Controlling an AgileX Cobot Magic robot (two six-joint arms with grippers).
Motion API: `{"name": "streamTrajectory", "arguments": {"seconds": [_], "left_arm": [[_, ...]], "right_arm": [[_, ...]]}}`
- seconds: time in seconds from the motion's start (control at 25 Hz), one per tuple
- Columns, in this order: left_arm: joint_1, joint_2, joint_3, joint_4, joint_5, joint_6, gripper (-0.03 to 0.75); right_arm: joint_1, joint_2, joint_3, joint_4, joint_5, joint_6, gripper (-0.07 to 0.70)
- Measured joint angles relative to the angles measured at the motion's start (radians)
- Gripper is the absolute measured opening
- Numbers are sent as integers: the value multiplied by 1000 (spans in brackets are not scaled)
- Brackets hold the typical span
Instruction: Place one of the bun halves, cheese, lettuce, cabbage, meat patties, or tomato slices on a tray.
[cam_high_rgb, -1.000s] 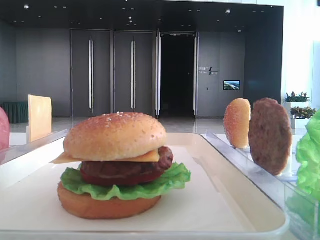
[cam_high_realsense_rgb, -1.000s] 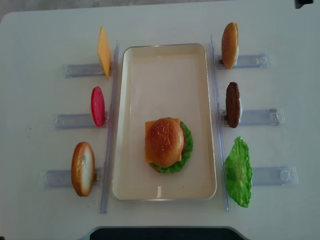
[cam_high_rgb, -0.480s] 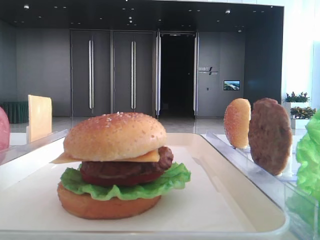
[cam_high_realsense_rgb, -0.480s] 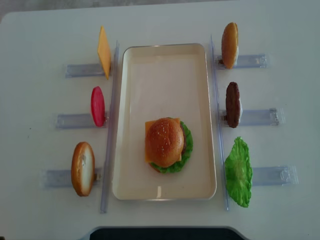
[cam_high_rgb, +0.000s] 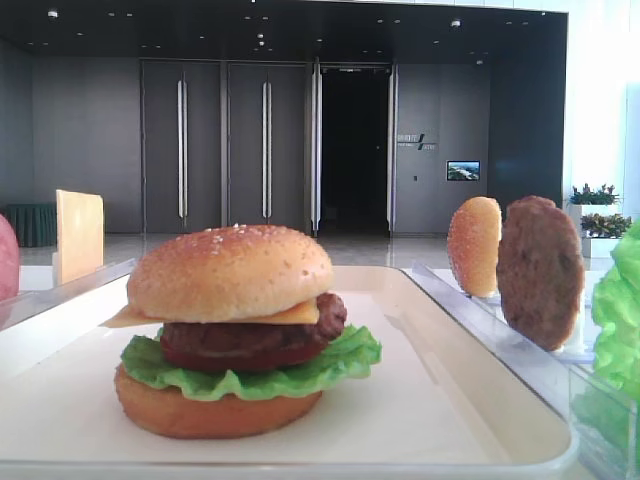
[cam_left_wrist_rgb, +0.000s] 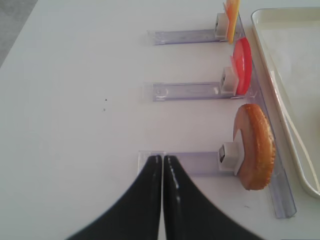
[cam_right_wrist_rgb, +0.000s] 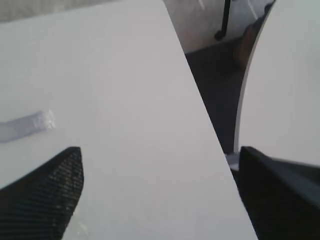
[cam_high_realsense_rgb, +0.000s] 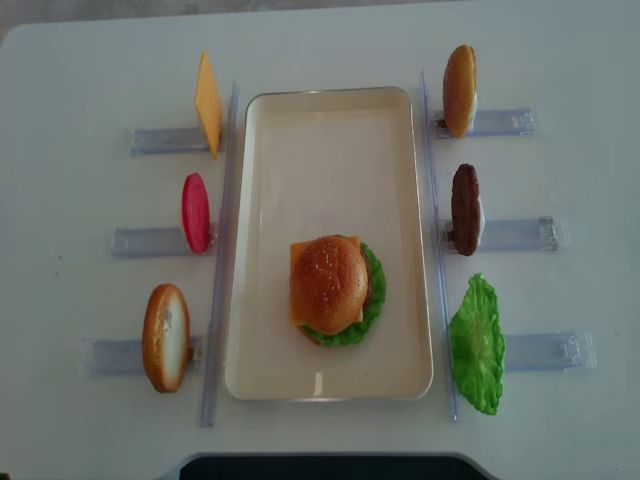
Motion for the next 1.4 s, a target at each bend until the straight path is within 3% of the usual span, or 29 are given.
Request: {"name": "streamTrajectory", "arguments": {"seconds": [0.4,0.6,1.16,1.4], "left_arm": [[0,0,0,0,0,0,-7],[0,0,0,0,0,0,-7],[0,0,0,0,0,-2,-7],[0,0,0,0,0,-2,-7]], "right_arm": [[111,-435,3,3,2,-34,589],[117,-630,78,6,3,-58,589],[117,-1151,564,54,9,-71,589],[117,-1289,698,123,-24,-108,589]]}}
